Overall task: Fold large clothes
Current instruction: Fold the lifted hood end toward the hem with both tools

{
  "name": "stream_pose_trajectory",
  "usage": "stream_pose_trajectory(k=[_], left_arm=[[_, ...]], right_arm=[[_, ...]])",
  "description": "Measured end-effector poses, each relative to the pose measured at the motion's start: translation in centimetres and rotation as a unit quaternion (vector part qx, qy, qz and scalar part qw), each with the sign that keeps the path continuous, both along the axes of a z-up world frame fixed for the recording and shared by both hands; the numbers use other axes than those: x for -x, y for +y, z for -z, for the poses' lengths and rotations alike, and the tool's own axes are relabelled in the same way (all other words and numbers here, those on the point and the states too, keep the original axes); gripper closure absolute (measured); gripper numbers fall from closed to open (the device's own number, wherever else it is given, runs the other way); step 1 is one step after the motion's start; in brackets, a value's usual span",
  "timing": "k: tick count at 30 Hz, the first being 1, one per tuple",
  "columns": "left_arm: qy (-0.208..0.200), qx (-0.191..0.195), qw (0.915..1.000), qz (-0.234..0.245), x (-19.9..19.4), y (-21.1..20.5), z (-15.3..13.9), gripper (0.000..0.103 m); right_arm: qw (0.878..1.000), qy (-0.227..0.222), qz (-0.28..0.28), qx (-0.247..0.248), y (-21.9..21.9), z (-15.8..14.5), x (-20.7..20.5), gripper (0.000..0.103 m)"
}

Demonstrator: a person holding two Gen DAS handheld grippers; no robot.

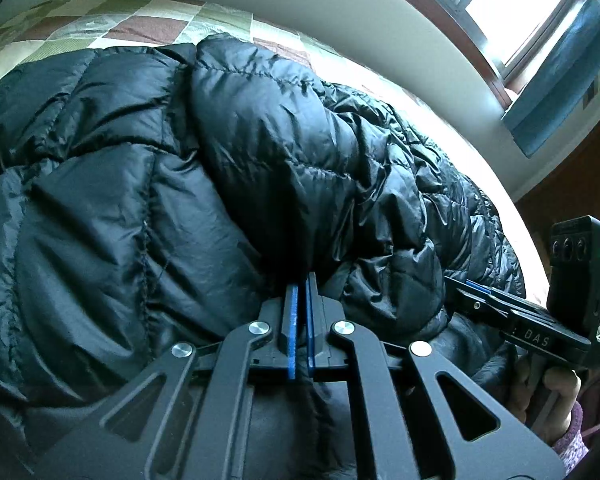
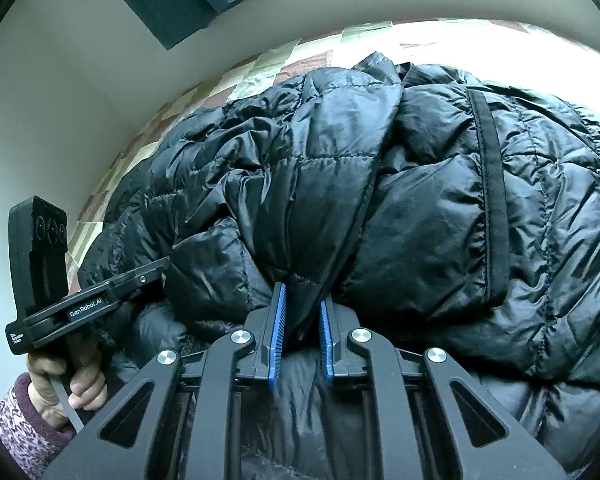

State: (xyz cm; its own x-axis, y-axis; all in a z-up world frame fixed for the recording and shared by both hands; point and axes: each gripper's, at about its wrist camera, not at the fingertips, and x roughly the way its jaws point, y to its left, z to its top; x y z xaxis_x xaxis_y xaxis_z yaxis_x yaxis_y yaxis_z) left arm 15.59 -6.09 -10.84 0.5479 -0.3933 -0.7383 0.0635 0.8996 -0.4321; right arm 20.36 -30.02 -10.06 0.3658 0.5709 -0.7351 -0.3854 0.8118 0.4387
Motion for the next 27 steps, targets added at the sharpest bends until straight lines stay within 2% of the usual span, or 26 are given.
stream_pose_trajectory(k=[15,19,20,21,22,23,24,25,26,27], left_arm=[[-0.001,0.004,1.0,0.0,0.0,0.1,0.2,0.099],[-0.006,-0.004,1.0,0.004,0.2,0.0,-0.4,0.099],[-0.007,-0.009,0.9999,0.006,0.3,-0.2,-0.6,0.098],[-0.01,-0.015,0.9998,0.009,0.6,-0.2,-1.1,0.097],[-0.014,-0.019,0.9996,0.013,1.2,-0.2,-1.6,0.094],[-0.018,-0.024,0.9994,0.016,1.8,-0.1,-2.1,0.086],[-0.023,-0.029,0.9992,0.016,2.4,0.1,-2.5,0.08],[-0.028,-0.032,0.999,0.013,3.0,0.4,-3.0,0.066],[-0.034,-0.034,0.9988,0.01,3.9,1.0,-3.5,0.056],[-0.039,-0.037,0.9986,0.006,5.1,1.7,-4.0,0.054]], right_arm=[[1.0,-0.006,0.0,0.009,0.0,0.4,-0.1,0.088],[1.0,0.013,-0.004,-0.023,-0.6,0.4,-0.4,0.082],[0.999,0.018,-0.006,-0.033,-0.9,0.3,-0.4,0.079],[0.999,0.026,-0.005,-0.048,-1.4,0.2,-0.3,0.072],[0.998,0.028,-0.003,-0.049,-1.6,0.0,0.0,0.065],[0.999,0.025,0.0,-0.047,-2.1,-0.4,0.4,0.061],[0.999,0.02,0.001,-0.045,-2.4,-0.6,0.8,0.05],[0.999,0.016,0.004,-0.041,-3.0,-0.9,1.4,0.039],[0.999,0.012,0.008,-0.038,-3.7,-1.2,2.1,0.035],[0.999,0.011,0.008,-0.04,-4.4,-1.5,2.6,0.034]])
